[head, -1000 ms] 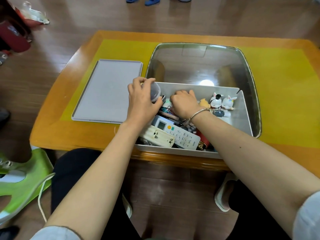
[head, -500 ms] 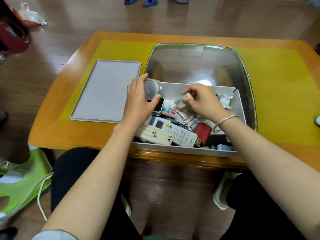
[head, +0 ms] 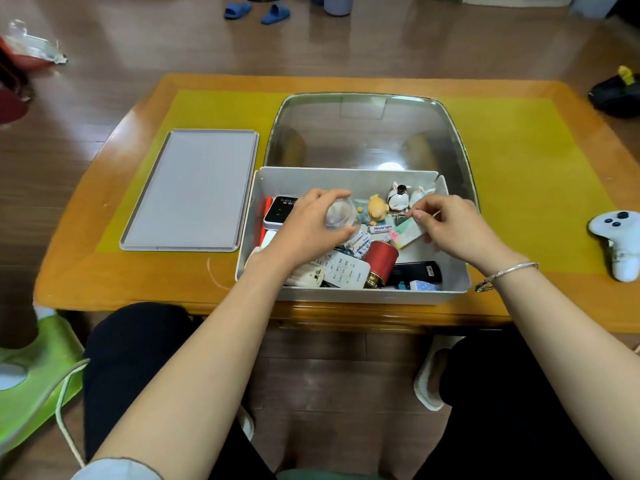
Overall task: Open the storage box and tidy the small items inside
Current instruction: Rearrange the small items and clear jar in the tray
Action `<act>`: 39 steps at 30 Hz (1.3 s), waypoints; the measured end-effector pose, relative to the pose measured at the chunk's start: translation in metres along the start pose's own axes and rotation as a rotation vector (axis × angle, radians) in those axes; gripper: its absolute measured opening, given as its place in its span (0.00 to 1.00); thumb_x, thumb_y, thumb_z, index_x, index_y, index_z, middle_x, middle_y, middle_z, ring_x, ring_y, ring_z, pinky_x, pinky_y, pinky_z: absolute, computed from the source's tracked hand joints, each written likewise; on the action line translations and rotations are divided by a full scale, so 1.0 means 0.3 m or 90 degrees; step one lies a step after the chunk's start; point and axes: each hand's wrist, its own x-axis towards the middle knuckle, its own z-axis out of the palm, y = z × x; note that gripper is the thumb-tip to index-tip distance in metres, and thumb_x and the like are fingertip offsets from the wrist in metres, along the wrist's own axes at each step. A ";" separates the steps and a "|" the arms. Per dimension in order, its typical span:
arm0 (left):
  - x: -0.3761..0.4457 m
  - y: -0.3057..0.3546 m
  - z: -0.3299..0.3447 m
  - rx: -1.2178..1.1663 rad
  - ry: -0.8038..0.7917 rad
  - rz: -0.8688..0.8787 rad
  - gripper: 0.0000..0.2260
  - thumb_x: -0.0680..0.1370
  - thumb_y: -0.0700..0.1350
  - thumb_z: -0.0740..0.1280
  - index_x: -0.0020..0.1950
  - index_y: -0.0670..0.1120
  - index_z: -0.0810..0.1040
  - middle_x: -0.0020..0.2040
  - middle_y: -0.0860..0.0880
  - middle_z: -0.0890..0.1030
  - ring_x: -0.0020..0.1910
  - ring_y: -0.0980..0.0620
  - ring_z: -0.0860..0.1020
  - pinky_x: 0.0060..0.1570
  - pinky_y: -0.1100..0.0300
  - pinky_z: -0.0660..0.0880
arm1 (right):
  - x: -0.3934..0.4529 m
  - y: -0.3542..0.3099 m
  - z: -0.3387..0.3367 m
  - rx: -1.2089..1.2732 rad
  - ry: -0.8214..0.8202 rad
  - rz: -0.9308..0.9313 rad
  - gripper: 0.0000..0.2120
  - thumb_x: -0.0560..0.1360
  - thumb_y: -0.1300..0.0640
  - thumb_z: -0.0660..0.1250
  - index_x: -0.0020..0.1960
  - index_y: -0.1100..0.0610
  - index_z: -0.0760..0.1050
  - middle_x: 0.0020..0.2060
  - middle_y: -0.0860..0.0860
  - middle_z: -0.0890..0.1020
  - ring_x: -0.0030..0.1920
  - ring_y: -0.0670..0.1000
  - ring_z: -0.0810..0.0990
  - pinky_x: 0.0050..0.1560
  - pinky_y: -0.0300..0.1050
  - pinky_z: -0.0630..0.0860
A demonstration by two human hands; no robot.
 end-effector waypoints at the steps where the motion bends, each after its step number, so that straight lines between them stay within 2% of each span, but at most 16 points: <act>1: 0.002 -0.001 0.007 -0.006 -0.003 -0.009 0.26 0.74 0.52 0.71 0.70 0.55 0.68 0.66 0.49 0.70 0.65 0.50 0.68 0.59 0.59 0.66 | -0.005 0.005 0.003 0.008 0.008 0.011 0.06 0.78 0.57 0.63 0.45 0.57 0.78 0.31 0.45 0.78 0.30 0.47 0.80 0.37 0.41 0.76; 4: 0.006 -0.011 0.016 0.001 0.024 -0.045 0.26 0.73 0.49 0.71 0.70 0.55 0.68 0.67 0.48 0.70 0.66 0.49 0.66 0.61 0.56 0.65 | -0.010 0.012 0.018 0.082 0.036 0.042 0.02 0.76 0.60 0.66 0.45 0.55 0.76 0.37 0.52 0.80 0.32 0.49 0.82 0.29 0.40 0.78; 7: 0.010 -0.028 -0.002 0.029 0.039 -0.062 0.25 0.72 0.49 0.71 0.67 0.56 0.69 0.62 0.49 0.70 0.64 0.48 0.66 0.59 0.57 0.65 | 0.000 0.004 0.035 0.155 0.023 0.052 0.06 0.75 0.62 0.68 0.49 0.52 0.77 0.41 0.54 0.77 0.35 0.53 0.83 0.31 0.44 0.81; 9: 0.015 -0.036 -0.019 0.041 -0.047 -0.046 0.23 0.71 0.50 0.71 0.64 0.58 0.70 0.60 0.50 0.71 0.63 0.48 0.66 0.60 0.54 0.67 | 0.011 -0.008 0.044 0.184 0.028 0.055 0.07 0.75 0.62 0.67 0.50 0.52 0.77 0.42 0.53 0.77 0.36 0.53 0.83 0.33 0.47 0.82; 12: 0.030 -0.037 -0.033 0.040 -0.154 -0.014 0.23 0.71 0.53 0.71 0.64 0.59 0.70 0.63 0.51 0.71 0.64 0.50 0.65 0.62 0.51 0.67 | 0.037 -0.027 0.050 0.207 0.063 0.057 0.09 0.75 0.63 0.67 0.54 0.56 0.78 0.40 0.47 0.75 0.33 0.46 0.80 0.30 0.41 0.80; 17: 0.060 -0.024 0.003 0.103 -0.207 0.015 0.25 0.71 0.54 0.72 0.65 0.54 0.70 0.63 0.51 0.73 0.60 0.53 0.70 0.57 0.60 0.68 | 0.076 -0.075 0.050 0.239 0.067 0.043 0.09 0.76 0.64 0.65 0.55 0.59 0.76 0.45 0.53 0.74 0.36 0.46 0.76 0.27 0.35 0.78; 20: 0.047 -0.011 0.023 0.020 -0.248 0.009 0.26 0.71 0.61 0.71 0.66 0.55 0.71 0.64 0.55 0.73 0.59 0.58 0.71 0.52 0.66 0.67 | 0.088 -0.093 0.048 0.251 0.078 0.040 0.10 0.76 0.65 0.65 0.56 0.59 0.75 0.43 0.52 0.73 0.38 0.49 0.76 0.27 0.38 0.79; 22: 0.037 0.004 0.026 -0.066 -0.263 -0.005 0.27 0.71 0.67 0.65 0.67 0.58 0.71 0.64 0.56 0.73 0.59 0.59 0.71 0.51 0.66 0.67 | 0.096 -0.094 0.052 0.259 0.087 0.045 0.10 0.75 0.65 0.66 0.57 0.59 0.73 0.43 0.52 0.74 0.38 0.51 0.76 0.29 0.42 0.80; 24: 0.041 -0.002 0.016 -0.073 -0.183 0.008 0.23 0.76 0.64 0.61 0.67 0.55 0.71 0.66 0.54 0.74 0.60 0.57 0.72 0.53 0.62 0.68 | 0.112 -0.092 0.061 0.231 0.101 0.037 0.11 0.75 0.64 0.67 0.56 0.60 0.74 0.43 0.50 0.75 0.34 0.47 0.74 0.34 0.37 0.79; 26: 0.065 -0.030 -0.015 0.037 -0.057 0.021 0.17 0.81 0.52 0.59 0.68 0.50 0.71 0.66 0.50 0.74 0.63 0.53 0.73 0.58 0.57 0.69 | 0.137 -0.092 0.074 0.208 0.109 0.027 0.11 0.73 0.64 0.68 0.55 0.60 0.75 0.42 0.50 0.76 0.32 0.45 0.72 0.37 0.34 0.76; 28: 0.097 -0.067 -0.040 0.200 -0.026 0.007 0.17 0.80 0.45 0.58 0.69 0.48 0.70 0.67 0.48 0.74 0.65 0.48 0.72 0.62 0.53 0.67 | 0.167 -0.099 0.092 0.203 0.103 0.023 0.10 0.72 0.63 0.70 0.54 0.60 0.77 0.42 0.50 0.77 0.34 0.45 0.73 0.40 0.38 0.77; 30: 0.129 -0.095 -0.045 0.313 -0.119 -0.010 0.18 0.79 0.48 0.58 0.69 0.47 0.71 0.67 0.46 0.74 0.64 0.45 0.72 0.61 0.51 0.68 | 0.200 -0.114 0.114 0.193 0.098 0.000 0.09 0.71 0.63 0.71 0.52 0.59 0.78 0.40 0.50 0.78 0.34 0.43 0.72 0.41 0.36 0.75; 32: 0.149 -0.110 -0.034 0.364 -0.208 -0.020 0.18 0.78 0.52 0.58 0.66 0.47 0.73 0.65 0.46 0.76 0.62 0.45 0.73 0.60 0.50 0.69 | 0.232 -0.130 0.139 0.170 0.096 -0.031 0.09 0.71 0.62 0.71 0.50 0.58 0.79 0.39 0.49 0.78 0.34 0.43 0.73 0.42 0.35 0.72; 34: 0.163 -0.126 -0.020 0.398 -0.235 -0.009 0.18 0.79 0.54 0.56 0.64 0.48 0.75 0.64 0.47 0.76 0.62 0.46 0.72 0.61 0.48 0.67 | 0.257 -0.142 0.161 0.145 0.086 -0.059 0.08 0.71 0.61 0.72 0.50 0.57 0.79 0.38 0.47 0.79 0.37 0.44 0.74 0.45 0.37 0.73; 39: 0.170 -0.143 -0.010 0.447 -0.263 0.028 0.20 0.79 0.54 0.53 0.66 0.52 0.74 0.65 0.48 0.74 0.63 0.46 0.70 0.62 0.45 0.63 | 0.282 -0.174 0.205 0.073 0.027 -0.119 0.09 0.72 0.60 0.70 0.52 0.55 0.80 0.42 0.48 0.82 0.43 0.49 0.80 0.52 0.44 0.76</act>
